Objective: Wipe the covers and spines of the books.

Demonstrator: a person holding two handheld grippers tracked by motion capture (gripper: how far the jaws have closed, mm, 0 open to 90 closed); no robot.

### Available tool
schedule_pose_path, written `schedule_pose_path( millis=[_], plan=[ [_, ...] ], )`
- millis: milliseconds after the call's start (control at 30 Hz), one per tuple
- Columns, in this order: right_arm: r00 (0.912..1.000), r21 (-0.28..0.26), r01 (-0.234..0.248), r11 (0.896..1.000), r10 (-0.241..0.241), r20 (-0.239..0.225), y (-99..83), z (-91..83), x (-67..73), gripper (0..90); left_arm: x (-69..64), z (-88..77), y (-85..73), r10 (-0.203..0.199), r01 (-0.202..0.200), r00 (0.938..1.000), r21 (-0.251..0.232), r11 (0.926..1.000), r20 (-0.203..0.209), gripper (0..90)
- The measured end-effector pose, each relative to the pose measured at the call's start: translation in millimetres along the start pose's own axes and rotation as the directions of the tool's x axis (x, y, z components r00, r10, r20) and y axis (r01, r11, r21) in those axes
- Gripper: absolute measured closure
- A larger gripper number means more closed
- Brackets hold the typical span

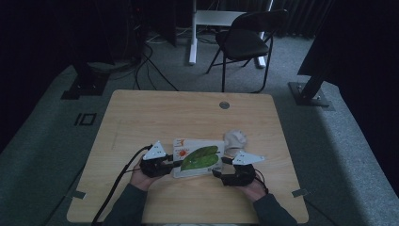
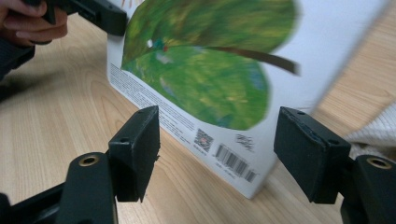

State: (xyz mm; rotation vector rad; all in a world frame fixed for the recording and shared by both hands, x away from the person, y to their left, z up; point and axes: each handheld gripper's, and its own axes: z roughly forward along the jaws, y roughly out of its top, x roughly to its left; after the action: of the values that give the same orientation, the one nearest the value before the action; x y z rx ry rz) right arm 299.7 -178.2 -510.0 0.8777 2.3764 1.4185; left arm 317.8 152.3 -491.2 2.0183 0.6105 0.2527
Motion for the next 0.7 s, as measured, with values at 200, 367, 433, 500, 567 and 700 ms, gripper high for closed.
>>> schedule_pose_path(
  millis=[200,367,433,500,567,700],
  plan=[
    [0.9998,0.015,0.003,1.0,-0.003,0.021,-1.6,1.8,-1.2,30.8,0.3,-0.4,-2.0,0.015,-0.015,0.9998,0.011,0.9998,0.008,72.2],
    [0.9991,-0.009,-0.006,1.0,0.007,0.043,-0.6,-1.7,-4.5,30.5,0.6,2.8,-4.4,0.021,-0.021,0.9998,0.029,0.9993,0.006,75.0],
    [0.9989,-0.011,-0.008,1.0,0.008,0.047,-0.5,-2.2,-4.7,30.5,0.1,2.9,-4.5,0.028,-0.028,0.9996,0.031,0.9991,0.004,74.9],
    [0.9987,-0.014,-0.007,1.0,0.007,0.051,-0.4,-2.3,-4.7,30.5,0.4,2.8,-4.8,0.027,-0.027,0.9996,0.03,0.9992,0.003,74.9],
    [0.9985,-0.016,-0.004,1.0,0.005,0.054,-0.1,-2.6,-4.8,30.5,0.8,3.1,-5.6,0.026,-0.027,0.9996,0.028,0.9993,0.003,75.0],
    [0.998,-0.022,-0.006,1.0,0.007,0.063,0.7,-4.4,-5.6,30.5,1.9,3.6,-7.7,0.035,-0.035,0.9994,0.033,0.9989,-0.005,75.3]
  ],
)
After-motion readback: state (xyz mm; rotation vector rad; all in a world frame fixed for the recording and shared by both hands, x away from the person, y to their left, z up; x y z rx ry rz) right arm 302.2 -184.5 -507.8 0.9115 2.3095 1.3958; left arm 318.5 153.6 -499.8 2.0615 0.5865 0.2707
